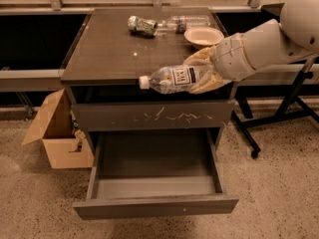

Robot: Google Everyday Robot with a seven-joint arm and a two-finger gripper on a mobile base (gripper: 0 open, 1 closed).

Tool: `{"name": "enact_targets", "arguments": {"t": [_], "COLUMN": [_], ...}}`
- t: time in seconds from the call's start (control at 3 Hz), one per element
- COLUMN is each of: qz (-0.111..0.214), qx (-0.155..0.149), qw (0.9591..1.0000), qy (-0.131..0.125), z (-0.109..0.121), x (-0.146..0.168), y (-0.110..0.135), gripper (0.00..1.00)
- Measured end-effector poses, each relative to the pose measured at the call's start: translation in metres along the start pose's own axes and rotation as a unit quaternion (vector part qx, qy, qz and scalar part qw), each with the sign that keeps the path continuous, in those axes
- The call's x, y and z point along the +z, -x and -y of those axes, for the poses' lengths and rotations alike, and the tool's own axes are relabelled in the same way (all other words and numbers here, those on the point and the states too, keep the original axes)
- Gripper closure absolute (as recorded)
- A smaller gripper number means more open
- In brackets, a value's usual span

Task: Pick blue plastic bottle from middle drawer and place on counter

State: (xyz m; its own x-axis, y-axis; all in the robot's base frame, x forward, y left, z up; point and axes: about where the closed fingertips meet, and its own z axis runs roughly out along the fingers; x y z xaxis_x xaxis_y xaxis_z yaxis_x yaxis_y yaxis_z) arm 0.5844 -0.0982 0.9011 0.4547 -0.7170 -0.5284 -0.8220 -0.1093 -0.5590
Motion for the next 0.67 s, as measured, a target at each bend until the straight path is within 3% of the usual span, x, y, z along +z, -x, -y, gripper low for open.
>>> {"name": "enact_targets", "arguments": {"t": [0.33,0.67], "qz": [0.0,-0.013], "qx": [0.0,0.012], "qw": [1.0,0.9998], "qy": [0.0,-0.013], "z": [0.0,0.036], "x": [0.0,0.019], "y": [0.0,-0.013], "gripper": [1.0,1.0]}}
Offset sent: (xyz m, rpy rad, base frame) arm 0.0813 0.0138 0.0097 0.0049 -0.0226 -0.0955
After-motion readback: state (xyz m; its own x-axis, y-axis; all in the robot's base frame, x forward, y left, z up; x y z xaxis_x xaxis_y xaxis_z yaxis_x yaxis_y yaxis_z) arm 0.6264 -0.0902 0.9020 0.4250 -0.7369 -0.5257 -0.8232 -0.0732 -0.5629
